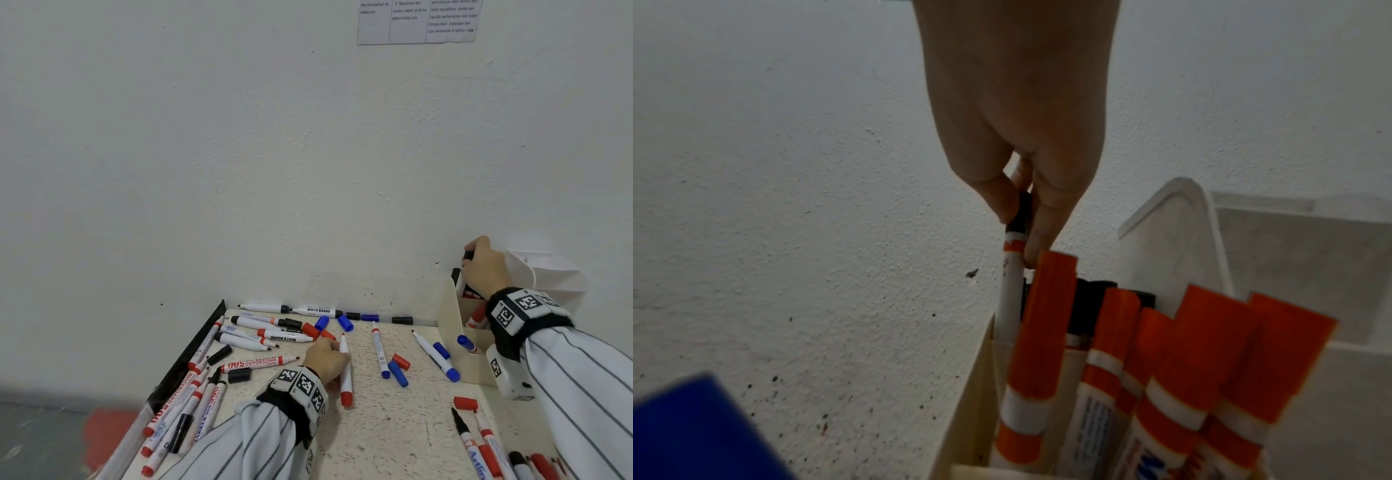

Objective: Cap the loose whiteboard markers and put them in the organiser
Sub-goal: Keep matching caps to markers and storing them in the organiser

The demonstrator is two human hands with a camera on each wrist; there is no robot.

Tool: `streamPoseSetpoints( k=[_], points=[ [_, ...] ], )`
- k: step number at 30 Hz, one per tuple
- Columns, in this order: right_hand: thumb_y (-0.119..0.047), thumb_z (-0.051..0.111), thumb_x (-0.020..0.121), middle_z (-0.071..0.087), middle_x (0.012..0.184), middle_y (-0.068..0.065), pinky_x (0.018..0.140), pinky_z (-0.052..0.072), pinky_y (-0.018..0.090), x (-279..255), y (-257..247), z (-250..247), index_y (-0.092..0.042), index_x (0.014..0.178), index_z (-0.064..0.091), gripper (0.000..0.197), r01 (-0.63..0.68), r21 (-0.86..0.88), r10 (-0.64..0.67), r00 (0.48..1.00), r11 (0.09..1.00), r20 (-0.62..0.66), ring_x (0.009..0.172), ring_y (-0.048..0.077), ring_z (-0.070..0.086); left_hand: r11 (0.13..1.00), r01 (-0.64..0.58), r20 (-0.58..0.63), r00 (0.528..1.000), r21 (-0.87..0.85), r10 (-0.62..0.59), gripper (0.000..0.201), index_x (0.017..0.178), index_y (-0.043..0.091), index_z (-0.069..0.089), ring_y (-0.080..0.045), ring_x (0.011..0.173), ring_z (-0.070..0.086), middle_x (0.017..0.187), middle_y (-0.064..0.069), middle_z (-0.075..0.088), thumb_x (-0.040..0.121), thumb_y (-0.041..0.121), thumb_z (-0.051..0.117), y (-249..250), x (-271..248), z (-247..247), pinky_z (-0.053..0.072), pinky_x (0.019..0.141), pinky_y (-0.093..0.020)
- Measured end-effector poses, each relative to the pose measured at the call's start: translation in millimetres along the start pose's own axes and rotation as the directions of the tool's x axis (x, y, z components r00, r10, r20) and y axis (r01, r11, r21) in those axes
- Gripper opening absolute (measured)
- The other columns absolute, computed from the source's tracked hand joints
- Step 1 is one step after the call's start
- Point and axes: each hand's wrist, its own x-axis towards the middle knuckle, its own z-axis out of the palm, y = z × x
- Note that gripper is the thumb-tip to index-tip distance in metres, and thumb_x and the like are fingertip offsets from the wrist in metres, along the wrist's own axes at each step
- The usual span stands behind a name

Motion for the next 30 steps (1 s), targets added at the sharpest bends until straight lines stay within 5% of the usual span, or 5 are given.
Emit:
streamPoseSetpoints(
  k=[5,12,18,26,30],
  points=[
    [-0.01,0.059,0.09,0.056,0.107,0.027,0.077,0.041,0.038,-3,6,3,0.0,0.112,0.045,0.028,0.053,0.007,-0.052,0.998,0.999,-0.03,0.095,0.036,0.053,1.0,-0.001,0.0,1.0,-0.001,0.001,0.04,0.132,0.012,0.044,-0.02,0.108,0.058,0.127,-0.008,0.052,0.094,0.02,0.052,1,-2,2,0.052,0.089,-0.029],
    [0.0,0.045,0.093,0.051,0.093,0.018,0.07,0.039,0.034,2,4,1,-0.006,0.101,0.041,0.012,0.012,0.003,-0.013,0.999,1.0,0.029,0.081,0.027,0.047,0.999,0.012,0.004,1.0,-0.033,-0.012,0.036,0.128,0.014,0.044,-0.021,0.106,0.059,0.125,-0.008,0.052,0.094,0.02,0.052,5,-5,4,0.054,0.086,-0.032],
    [0.001,0.042,0.094,0.051,0.096,0.019,0.069,0.037,0.032,3,9,-4,-0.004,0.118,0.043,0.025,-0.007,0.049,0.004,0.998,0.999,0.057,0.083,0.027,0.046,0.999,0.02,0.017,1.0,-0.032,-0.019,0.034,0.127,0.014,0.045,-0.02,0.103,0.06,0.124,-0.008,0.053,0.094,0.02,0.052,7,-6,5,0.054,0.079,-0.028],
    [-0.021,0.056,0.092,0.06,0.108,0.021,0.07,0.03,0.028,-3,6,-14,0.001,0.115,0.05,0.032,0.001,-0.061,-0.001,1.0,0.998,0.009,0.085,0.024,0.046,1.0,0.024,0.032,0.999,-0.016,-0.023,0.036,0.128,0.014,0.046,-0.02,0.108,0.058,0.125,-0.007,0.053,0.094,0.022,0.052,7,-3,7,0.052,0.093,-0.035],
    [-0.01,0.047,0.096,0.058,0.115,0.021,0.071,0.033,0.028,-2,1,-15,-0.003,0.122,0.049,0.027,0.049,-0.056,-0.045,0.996,0.997,0.075,0.097,0.032,0.053,0.999,0.029,0.036,0.999,-0.013,-0.029,0.038,0.129,0.013,0.044,-0.02,0.109,0.058,0.126,-0.008,0.053,0.094,0.023,0.053,7,-1,10,0.051,0.095,-0.035]
  ],
)
